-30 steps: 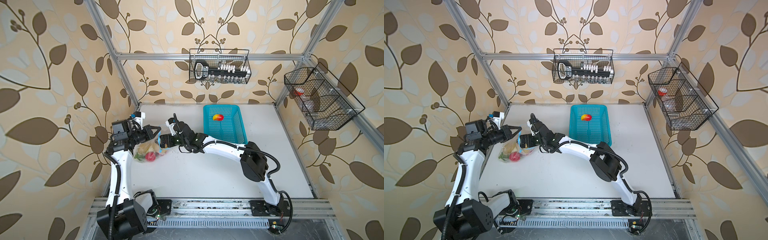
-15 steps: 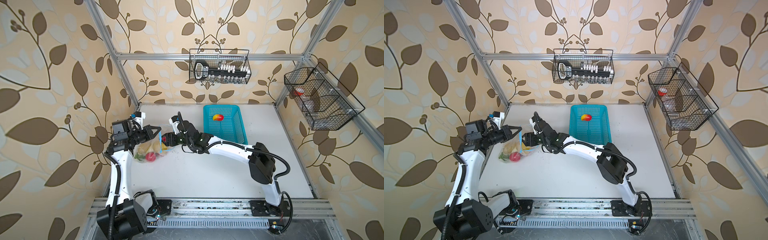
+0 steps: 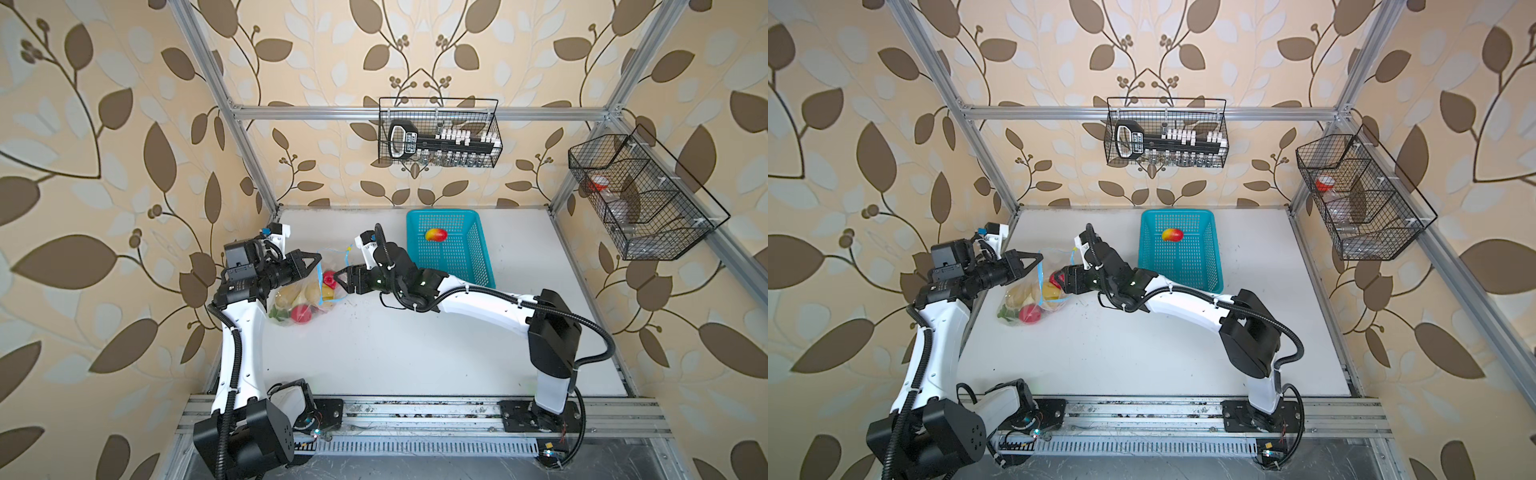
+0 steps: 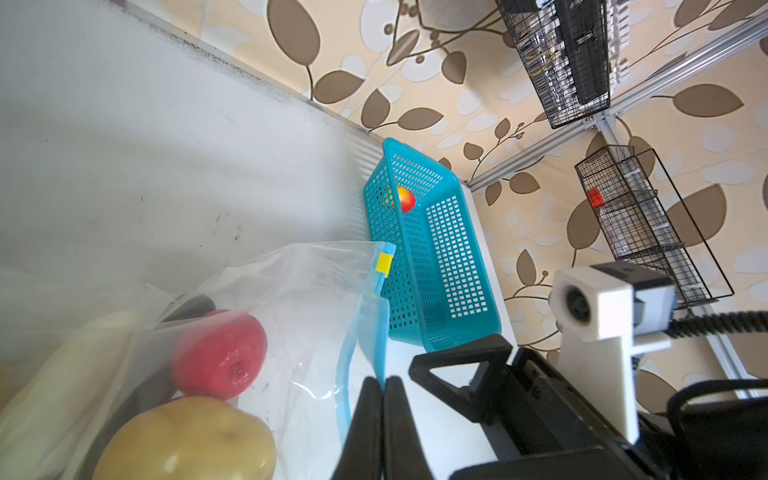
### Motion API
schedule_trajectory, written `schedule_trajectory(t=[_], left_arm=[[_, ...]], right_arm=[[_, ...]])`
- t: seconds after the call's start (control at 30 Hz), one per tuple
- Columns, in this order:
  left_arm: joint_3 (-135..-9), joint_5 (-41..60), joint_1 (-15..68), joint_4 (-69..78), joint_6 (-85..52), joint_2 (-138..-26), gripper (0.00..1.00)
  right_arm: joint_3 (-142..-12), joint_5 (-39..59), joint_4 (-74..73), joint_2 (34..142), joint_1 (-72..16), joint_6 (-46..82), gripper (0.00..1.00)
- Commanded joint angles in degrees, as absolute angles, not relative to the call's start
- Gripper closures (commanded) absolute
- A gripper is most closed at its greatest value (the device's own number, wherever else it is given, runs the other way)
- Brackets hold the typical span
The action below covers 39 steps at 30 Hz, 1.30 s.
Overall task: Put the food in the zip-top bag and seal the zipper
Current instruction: 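Raise the right gripper out of the bag and move over the basket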
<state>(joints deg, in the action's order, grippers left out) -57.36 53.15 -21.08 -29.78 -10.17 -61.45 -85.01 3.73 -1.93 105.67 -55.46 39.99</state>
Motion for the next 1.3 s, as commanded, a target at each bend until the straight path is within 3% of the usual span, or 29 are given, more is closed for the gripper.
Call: schedule_trajectory(t=[0.0, 0.23, 0.27, 0.77, 1.07, 1.27], left_arm=[[-58.89, 53.08, -21.36, -29.2, -8.26, -60.97, 1.0], [-59.05, 53.14, -21.39, -29.65, -8.0, -60.82, 1.0], [-59.06, 53.21, -21.37, -29.62, -8.12, -60.88, 1.0], [-59.12, 54.13, -21.48, -30.24, -7.15, -61.0, 1.0], [-58.51, 53.96, -21.49, -29.66, -7.05, -61.0, 1.0], [-58.37, 53.84, -21.51, -29.59, -6.97, -60.66, 1.0]], right_arm=[[-81.29, 2.16, -4.09, 102.16, -54.25, 41.72, 0.21], [-78.89, 1.71, -2.2, 99.19, -51.74, 41.66, 0.1], [-78.52, 1.76, -2.11, 98.68, -51.49, 41.58, 0.0], [-71.4, -0.81, 0.16, 91.8, -46.84, 43.44, 0.0], [-71.39, 3.8, 5.34, 92.23, -41.96, 49.44, 0.0], [-69.52, -1.32, 6.7, 91.29, -40.63, 51.38, 0.0]])
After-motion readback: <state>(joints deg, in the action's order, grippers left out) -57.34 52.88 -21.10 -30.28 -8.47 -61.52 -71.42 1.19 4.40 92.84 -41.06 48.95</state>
